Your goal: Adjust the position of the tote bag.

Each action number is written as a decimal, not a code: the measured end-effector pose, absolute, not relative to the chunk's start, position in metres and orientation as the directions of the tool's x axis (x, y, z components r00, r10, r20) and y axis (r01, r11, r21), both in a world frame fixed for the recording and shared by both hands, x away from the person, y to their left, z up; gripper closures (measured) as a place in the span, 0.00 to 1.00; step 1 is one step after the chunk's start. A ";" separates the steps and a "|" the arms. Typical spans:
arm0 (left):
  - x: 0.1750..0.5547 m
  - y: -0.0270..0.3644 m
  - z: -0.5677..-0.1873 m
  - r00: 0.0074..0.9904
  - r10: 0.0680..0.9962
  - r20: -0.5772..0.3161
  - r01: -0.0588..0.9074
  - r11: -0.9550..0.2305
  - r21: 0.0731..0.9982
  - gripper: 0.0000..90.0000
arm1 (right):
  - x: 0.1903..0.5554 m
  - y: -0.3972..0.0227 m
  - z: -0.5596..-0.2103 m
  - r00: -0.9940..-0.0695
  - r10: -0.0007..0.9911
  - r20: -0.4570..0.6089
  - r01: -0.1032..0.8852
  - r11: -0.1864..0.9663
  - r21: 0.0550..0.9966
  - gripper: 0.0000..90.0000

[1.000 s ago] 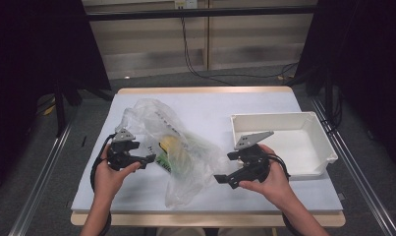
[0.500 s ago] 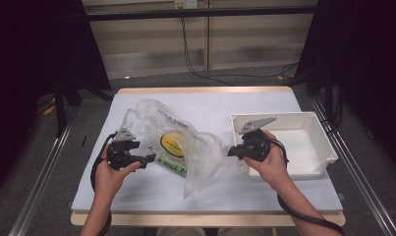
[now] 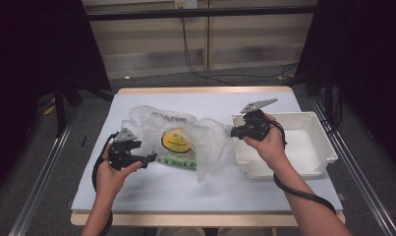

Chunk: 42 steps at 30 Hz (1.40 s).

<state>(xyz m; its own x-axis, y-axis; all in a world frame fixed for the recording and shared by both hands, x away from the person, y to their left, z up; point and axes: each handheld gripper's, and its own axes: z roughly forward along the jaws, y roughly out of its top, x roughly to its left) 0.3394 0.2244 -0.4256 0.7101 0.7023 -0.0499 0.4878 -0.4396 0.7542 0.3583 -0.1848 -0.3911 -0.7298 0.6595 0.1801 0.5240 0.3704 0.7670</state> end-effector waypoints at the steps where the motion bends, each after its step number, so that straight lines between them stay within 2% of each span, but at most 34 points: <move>1: 0.339 0.224 -0.425 0.711 0.702 -0.046 0.484 -0.442 0.755 0.23 | 0.356 -0.185 -0.394 -0.737 0.652 0.179 0.523 0.382 0.761 0.98; 3: 0.339 0.224 -0.425 0.710 0.703 -0.038 0.480 -0.443 0.758 0.23 | 0.354 -0.186 -0.395 -0.734 0.654 0.182 0.528 0.381 0.759 0.95; 5: 0.338 0.223 -0.425 0.715 0.698 -0.050 0.482 -0.439 0.758 0.23 | 0.352 -0.188 -0.397 -0.722 0.667 0.185 0.541 0.377 0.752 0.83; 7: 0.338 0.220 -0.425 0.715 0.697 -0.052 0.482 -0.438 0.759 0.23 | 0.349 -0.191 -0.397 -0.718 0.669 0.190 0.546 0.373 0.750 0.83; 10: 0.337 0.212 -0.426 0.736 0.675 -0.052 0.471 -0.455 0.755 0.25 | 0.344 -0.194 -0.395 -0.716 0.674 0.181 0.547 0.380 0.746 0.75; 13: 0.336 0.200 -0.427 0.761 0.646 -0.057 0.464 -0.481 0.744 0.28 | 0.338 -0.198 -0.391 -0.711 0.683 0.165 0.542 0.384 0.748 0.62; 17: 0.335 0.187 -0.430 0.778 0.624 -0.078 0.460 -0.480 0.747 0.32 | 0.332 -0.207 -0.387 -0.700 0.696 0.162 0.550 0.381 0.743 0.53; 26: 0.330 0.163 -0.433 0.815 0.571 -0.103 0.445 -0.502 0.741 0.31 | 0.324 -0.216 -0.376 -0.700 0.698 0.155 0.545 0.381 0.747 0.48; 42: 0.324 0.141 -0.434 0.824 0.555 -0.112 0.438 -0.498 0.749 0.31 | 0.326 -0.213 -0.373 -0.717 0.675 0.171 0.549 0.397 0.735 0.41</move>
